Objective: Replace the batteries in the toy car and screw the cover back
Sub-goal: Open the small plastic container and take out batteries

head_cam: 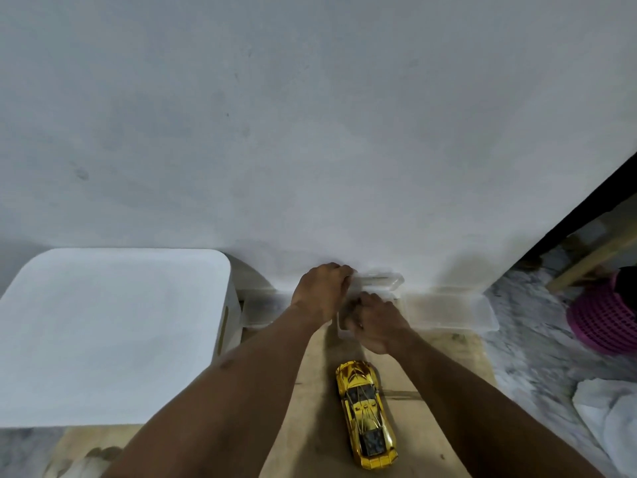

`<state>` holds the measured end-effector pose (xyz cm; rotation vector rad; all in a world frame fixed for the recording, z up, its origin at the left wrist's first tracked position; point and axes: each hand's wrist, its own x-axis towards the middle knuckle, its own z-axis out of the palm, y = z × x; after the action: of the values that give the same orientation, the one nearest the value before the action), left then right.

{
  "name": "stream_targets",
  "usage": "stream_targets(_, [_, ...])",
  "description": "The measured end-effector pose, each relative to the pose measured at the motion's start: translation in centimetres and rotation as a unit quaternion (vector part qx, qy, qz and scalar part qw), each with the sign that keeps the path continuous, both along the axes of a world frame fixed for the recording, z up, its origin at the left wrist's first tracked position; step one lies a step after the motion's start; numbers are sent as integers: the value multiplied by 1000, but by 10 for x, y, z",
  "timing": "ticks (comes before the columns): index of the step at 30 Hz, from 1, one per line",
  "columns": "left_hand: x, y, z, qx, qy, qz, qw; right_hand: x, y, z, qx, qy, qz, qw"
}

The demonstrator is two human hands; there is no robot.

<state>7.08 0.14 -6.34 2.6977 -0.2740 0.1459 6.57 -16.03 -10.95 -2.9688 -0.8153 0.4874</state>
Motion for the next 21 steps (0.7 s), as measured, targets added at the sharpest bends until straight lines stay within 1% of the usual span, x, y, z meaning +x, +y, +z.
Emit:
stream_targets(2, [1,0,0,9,-5,-4,1000,-1,0,-3,-46,-12,17,999])
stream_targets(4, [2,1,1,28,-11,-13,999,0,1,-5,-70,-10,13,997])
stream_targets(6, [2,2,2,42,-14,-20,999,-1,3,-8,-58,-11,1,998])
stream_targets(11, [1,2,4,57,-13,-14,998,-8,-3,-16,30,-13,17,999])
stream_targets(15, [3,2,5,63,-3,-10,998,-2,-6,-15,-10,39,69,997])
stream_targets(18, [3,2,4,50,-6,-10,999,8,0,-13,-9,78,72,994])
stream_targets(21, [2,3,3,44,-6,-16,999,15,3,-14,-4,95,68,993])
